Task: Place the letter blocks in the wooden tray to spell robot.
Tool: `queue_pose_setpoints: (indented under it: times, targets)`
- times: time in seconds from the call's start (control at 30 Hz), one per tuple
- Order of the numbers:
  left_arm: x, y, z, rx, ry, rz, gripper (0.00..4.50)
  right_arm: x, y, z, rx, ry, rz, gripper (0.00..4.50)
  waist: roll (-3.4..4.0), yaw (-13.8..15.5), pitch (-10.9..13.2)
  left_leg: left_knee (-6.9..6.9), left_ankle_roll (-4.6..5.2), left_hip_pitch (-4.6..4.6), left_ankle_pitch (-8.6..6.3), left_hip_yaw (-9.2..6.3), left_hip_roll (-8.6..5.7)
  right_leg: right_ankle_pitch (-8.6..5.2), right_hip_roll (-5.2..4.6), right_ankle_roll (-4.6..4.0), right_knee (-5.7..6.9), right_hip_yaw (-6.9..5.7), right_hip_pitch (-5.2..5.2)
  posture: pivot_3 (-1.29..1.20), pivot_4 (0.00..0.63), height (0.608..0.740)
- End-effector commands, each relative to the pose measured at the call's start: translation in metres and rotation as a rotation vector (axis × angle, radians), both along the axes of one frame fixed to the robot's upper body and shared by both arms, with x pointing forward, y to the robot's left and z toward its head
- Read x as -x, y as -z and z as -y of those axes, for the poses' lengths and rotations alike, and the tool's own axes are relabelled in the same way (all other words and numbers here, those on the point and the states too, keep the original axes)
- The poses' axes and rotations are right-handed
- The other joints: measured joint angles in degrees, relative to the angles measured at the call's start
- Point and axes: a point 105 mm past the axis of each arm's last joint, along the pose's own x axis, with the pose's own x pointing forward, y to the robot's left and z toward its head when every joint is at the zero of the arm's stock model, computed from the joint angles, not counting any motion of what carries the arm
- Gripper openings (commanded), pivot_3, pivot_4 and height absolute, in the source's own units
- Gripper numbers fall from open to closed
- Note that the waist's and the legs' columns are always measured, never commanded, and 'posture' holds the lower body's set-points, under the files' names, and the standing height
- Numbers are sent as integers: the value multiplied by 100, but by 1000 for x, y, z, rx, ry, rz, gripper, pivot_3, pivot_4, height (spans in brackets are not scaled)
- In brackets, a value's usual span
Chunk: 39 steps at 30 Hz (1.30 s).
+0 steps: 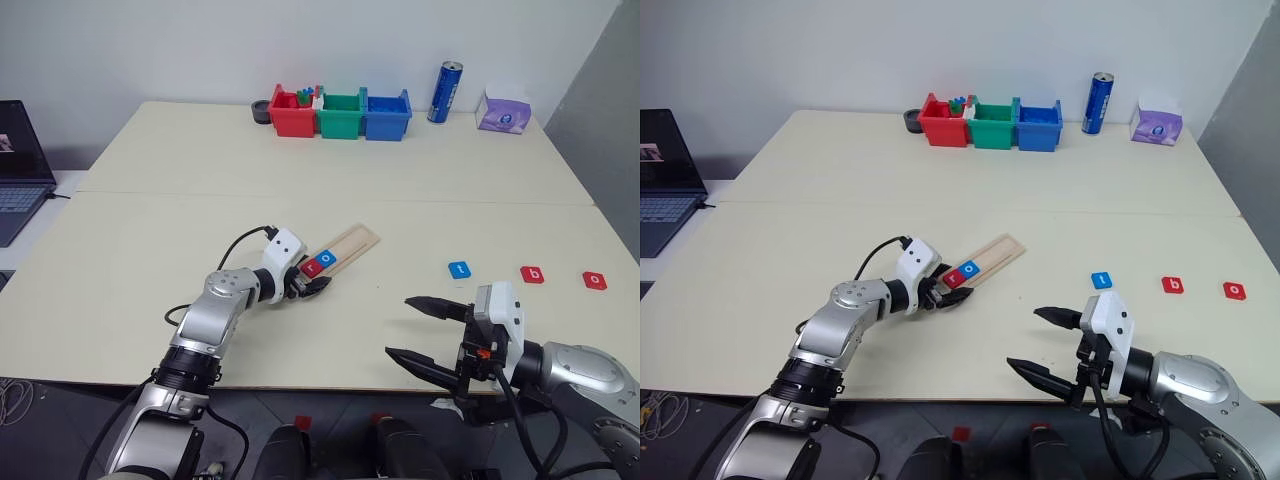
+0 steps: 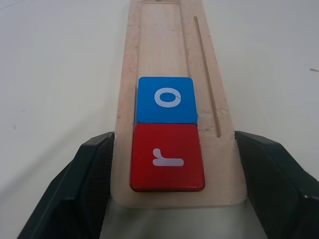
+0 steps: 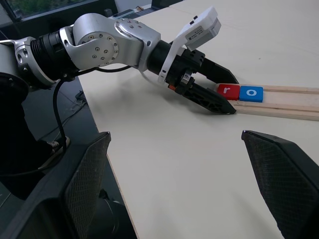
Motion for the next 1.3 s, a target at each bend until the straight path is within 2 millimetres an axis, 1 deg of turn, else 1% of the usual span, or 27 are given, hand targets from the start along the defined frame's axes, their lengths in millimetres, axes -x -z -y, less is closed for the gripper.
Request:
queue_pose_setpoints:
  times: [0.03, 0.1, 0.2, 0.27, 0.4, 0.53, 0.77, 0.9, 1.2, 1.27, 1.3]
  targets:
    - [8, 17, -5, -26, 20, -81, 3384, 4, -6, -2, 19, -24, 48, 4500, 0, -3, 0, 0, 0, 0, 0, 0, 0, 0, 0, 0, 0, 0, 0, 0, 150, 740]
    - [15, 13, -2, -16, 99, -74, 3384, 2, -1, 6, 64, -9, 48, 4500, 0, -5, 0, 0, 0, 1, 0, 1, 0, 0, 0, 0, 0, 0, 0, 0, 150, 740]
    - [40, 10, 10, -68, 348, -40, 3384, 1, 7, 19, 138, 6, 37, 4500, 0, -7, 0, -4, 0, 2, 0, 3, 0, 0, 1, 0, -1, 0, -1, 0, 150, 740]
    - [51, 9, 15, -81, 468, -35, 3384, 1, 10, 28, 179, 19, 27, 4500, 1, -1, 0, -6, 0, 1, 0, 7, 0, -2, 0, 1, -2, 0, -1, 0, 150, 740]
    - [61, 6, 25, -82, 607, -18, 3384, 5, 15, 44, 237, 48, 1, 4500, 0, 71, 0, 0, 0, -5, 0, 5, -5, -2, -4, 2, -5, -4, 0, 0, 150, 740]
    - [59, 3, 41, -71, 668, -3, 3384, 10, 16, 54, 246, 91, -21, 4500, -1, 77, 1, 3, 0, -7, 0, 8, -5, -2, -2, 2, -5, -2, 0, 0, 150, 740]
    - [57, 4, 66, -78, 730, 9, 3384, 16, 18, 68, 271, 153, -49, 4500, -2, 60, 1, 5, 1, -8, 0, 6, -8, -2, 5, 2, -3, -3, -1, 0, 150, 740]
    - [56, 6, 72, -97, 747, 22, 3384, 20, 18, 68, 273, 160, -54, 4500, -2, 20, 1, 4, 1, -6, 0, 6, -10, -2, 8, 2, -1, -1, -1, 0, 150, 740]
    - [61, 11, 75, -85, 769, 7, 3384, 23, 23, 66, 264, 166, -52, 4500, -2, 5, 1, 4, 1, -6, 0, 6, -8, -2, 8, 2, -1, -1, -1, 0, 150, 740]
    - [61, 10, 76, -79, 769, 7, 4103, 23, 24, 66, 264, 163, -51, 4500, -2, 5, 1, 4, 1, -6, 0, 6, -8, -2, 8, 2, -1, 0, -1, 0, 150, 740]
    - [61, 10, 77, -76, 770, 7, 4385, 23, 24, 66, 264, 161, -50, 4500, -2, 5, 1, 4, 1, -6, 0, 6, -8, -2, 8, 3, -1, 0, 0, 0, 150, 740]
